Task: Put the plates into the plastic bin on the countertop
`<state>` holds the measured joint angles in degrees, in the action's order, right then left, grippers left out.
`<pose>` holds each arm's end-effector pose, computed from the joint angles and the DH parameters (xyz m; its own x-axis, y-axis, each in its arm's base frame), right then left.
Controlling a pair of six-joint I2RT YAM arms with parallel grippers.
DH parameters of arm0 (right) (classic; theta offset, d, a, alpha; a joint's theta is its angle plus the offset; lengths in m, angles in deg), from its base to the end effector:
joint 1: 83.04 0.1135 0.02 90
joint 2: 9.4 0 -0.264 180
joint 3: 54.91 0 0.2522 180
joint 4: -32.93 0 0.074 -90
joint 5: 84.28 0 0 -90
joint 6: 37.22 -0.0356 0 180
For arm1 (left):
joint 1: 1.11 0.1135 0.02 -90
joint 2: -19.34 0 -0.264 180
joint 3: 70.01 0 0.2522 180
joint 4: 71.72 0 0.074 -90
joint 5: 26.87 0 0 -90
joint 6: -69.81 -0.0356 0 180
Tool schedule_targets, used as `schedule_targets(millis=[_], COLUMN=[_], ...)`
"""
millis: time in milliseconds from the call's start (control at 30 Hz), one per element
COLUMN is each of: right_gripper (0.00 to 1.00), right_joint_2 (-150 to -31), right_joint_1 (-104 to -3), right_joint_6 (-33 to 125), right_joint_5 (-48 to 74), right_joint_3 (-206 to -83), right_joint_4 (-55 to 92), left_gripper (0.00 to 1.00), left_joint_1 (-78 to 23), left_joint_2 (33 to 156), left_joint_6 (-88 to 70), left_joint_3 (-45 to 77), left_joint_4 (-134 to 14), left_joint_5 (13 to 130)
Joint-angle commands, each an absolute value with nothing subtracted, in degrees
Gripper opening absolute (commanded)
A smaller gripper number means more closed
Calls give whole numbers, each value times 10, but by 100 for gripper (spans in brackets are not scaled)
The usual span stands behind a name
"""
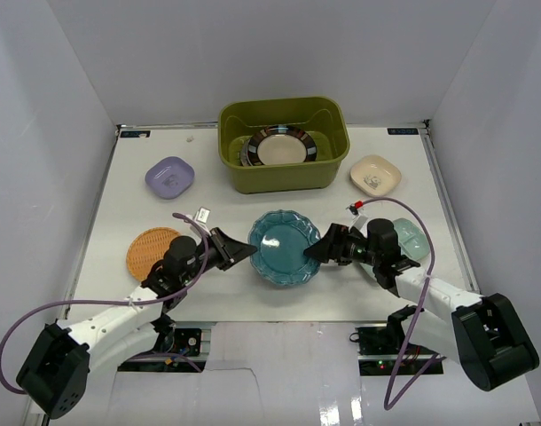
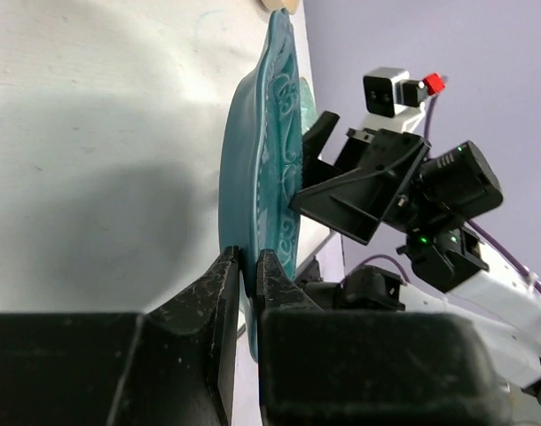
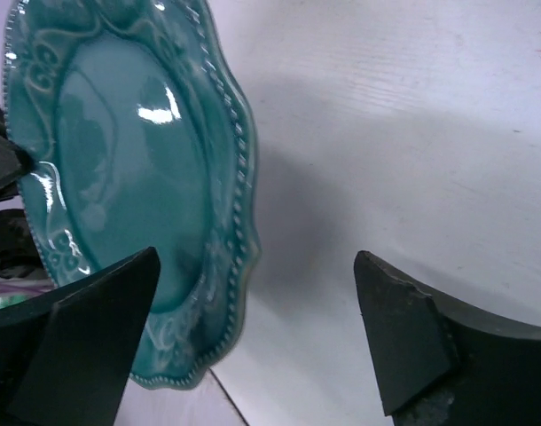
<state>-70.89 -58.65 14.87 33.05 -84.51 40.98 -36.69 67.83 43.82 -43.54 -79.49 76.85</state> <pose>0.1797 0.0994 0.1696 -0.7508 0.2589 -0.6076 -0.3650 0.6041 0.7084 0.1448 -0.1140 0.1899 -0.7639 -0.5272 -0.3723 0.1497 0.4164 -0.8968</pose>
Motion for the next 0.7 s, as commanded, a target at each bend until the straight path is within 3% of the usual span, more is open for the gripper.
schedule_targets(millis=[0,33,100,133,167,233,267,333,367,500,567,667], right_gripper=[94,88,62,53,34,18,8,8,8,8,8,8], right_joint_2=[-706,-701,-694,-686,-683,-672,-671,-666,-666,-685,-713,-758], right_joint_1=[-590,-590,-589,-590,-590,-590,-590,-590,-589,-590,-592,-596], right_joint_6=[114,107,97,86,80,68,58,47,37,26,24,49], right_joint_5=[390,391,391,390,389,382,377,375,372,361,355,304], right_joint_3=[-848,-852,-859,-866,-870,-881,-885,-898,-917,-1008,-1080,-1180], right_joint_4=[515,517,523,530,533,537,537,542,549,550,549,521], left_gripper=[0,0,0,7,12,25,38,52,67,90,98,98], left_joint_1=[-364,-364,-364,-364,-364,-364,-364,-363,-363,-363,-363,-363], left_joint_2=[650,649,646,643,641,635,628,620,616,588,569,535], left_joint_6=[462,457,449,436,428,405,397,379,358,293,254,221], left_joint_3=[-388,-384,-366,-358,-343,-325,-317,-295,-283,-216,-169,-131], left_joint_4=[-857,-856,-830,-801,-787,-736,-723,-686,-668,-558,-486,-399], left_joint_5=[813,815,815,812,804,793,785,783,777,716,660,570])
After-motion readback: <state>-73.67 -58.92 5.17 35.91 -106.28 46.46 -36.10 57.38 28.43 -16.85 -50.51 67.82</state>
